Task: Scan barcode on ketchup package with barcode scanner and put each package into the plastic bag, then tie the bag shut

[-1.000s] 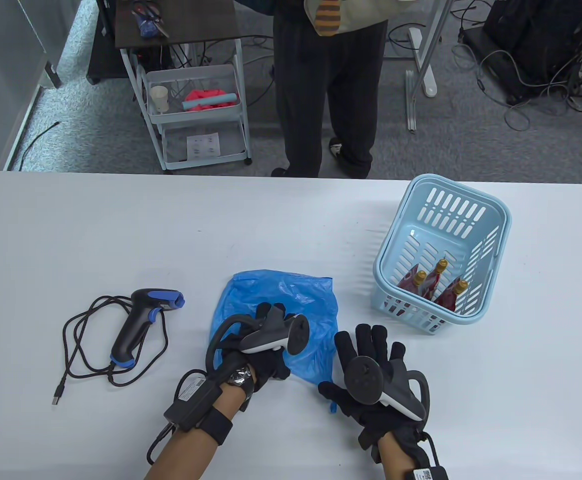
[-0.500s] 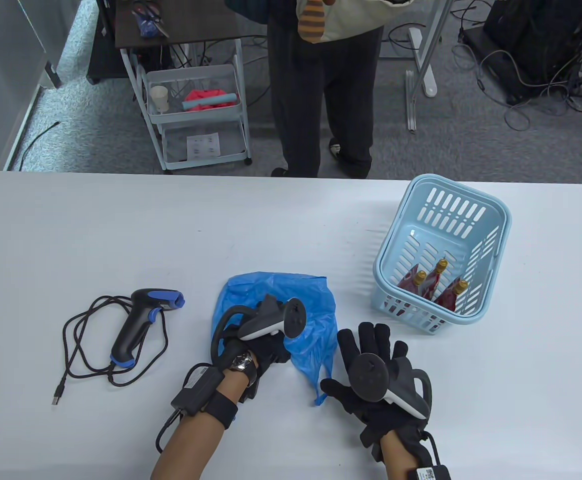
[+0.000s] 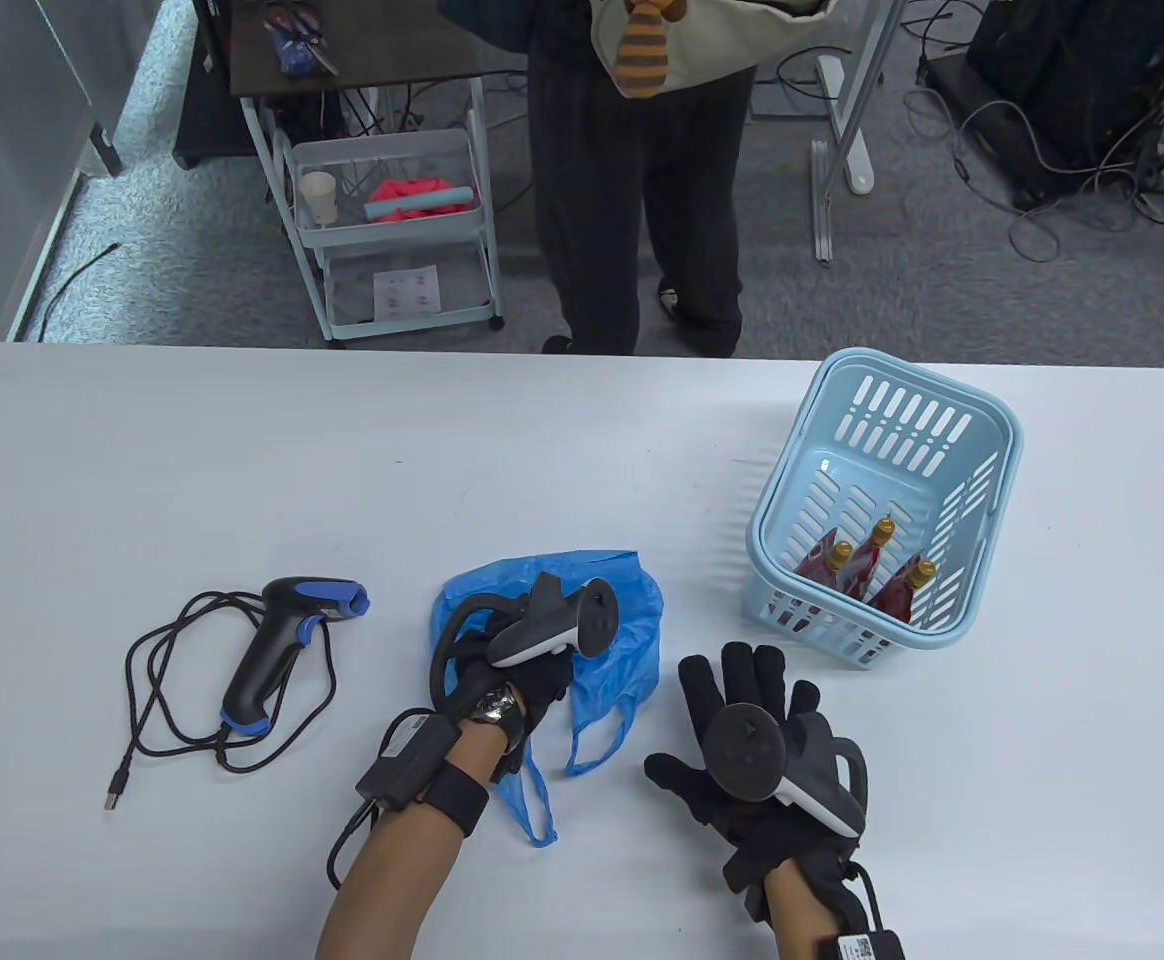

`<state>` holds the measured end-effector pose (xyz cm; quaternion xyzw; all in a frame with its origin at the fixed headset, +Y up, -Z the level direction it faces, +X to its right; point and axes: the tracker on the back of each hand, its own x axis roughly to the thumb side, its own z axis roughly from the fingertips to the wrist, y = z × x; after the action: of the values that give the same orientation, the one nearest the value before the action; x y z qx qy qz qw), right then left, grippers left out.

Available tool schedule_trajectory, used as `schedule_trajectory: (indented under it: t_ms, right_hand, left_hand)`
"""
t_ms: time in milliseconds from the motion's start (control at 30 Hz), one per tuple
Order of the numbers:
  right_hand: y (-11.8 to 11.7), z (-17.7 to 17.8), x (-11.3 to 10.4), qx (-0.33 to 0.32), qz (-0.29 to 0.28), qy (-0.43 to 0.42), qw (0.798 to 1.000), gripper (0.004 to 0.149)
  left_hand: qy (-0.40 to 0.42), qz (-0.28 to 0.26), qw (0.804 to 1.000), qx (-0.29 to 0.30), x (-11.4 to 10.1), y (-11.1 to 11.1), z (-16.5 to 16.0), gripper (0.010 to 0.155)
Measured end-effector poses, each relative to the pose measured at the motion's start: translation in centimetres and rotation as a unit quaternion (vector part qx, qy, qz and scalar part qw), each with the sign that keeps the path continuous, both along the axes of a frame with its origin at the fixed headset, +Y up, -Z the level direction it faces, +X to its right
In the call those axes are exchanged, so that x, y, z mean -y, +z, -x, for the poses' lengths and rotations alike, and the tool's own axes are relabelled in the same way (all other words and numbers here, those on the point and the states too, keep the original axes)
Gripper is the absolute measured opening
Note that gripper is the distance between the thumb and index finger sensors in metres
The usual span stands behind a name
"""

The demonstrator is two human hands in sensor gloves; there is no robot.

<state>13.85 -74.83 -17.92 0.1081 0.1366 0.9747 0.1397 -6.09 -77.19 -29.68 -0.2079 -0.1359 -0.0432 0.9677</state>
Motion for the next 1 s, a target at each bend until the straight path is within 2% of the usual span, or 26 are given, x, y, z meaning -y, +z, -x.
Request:
schedule_trajectory:
  t_ms: [167,400,700,1000]
  right_hand:
    - [0.0,-0.1,-0.1,0.002,-0.003,-0.001,1.000,0.092]
    - [0.0,-0.2,-0.1,0.003,-0.005,-0.004,1.000,0.092]
    - [0.0,-0.4,-0.2,0.006,-0.005,-0.003,1.000,0.092]
    - [0.0,-0.4,-0.3,0.005,-0.002,0.000,1.000,0.092]
  left_hand:
    - [0.005,-0.013,1.000,-0.011,0.0,-0.3,0.3,0.041]
    - [0.034,-0.028,0.999,-0.013,-1.3,-0.3,0.9,0.040]
    - [0.055,-0.071,0.996,0.004,-5.0,0.3,1.8,0.040]
    - [0.057,-0.123,0.990,0.041,-8.9,2.1,2.6,0.040]
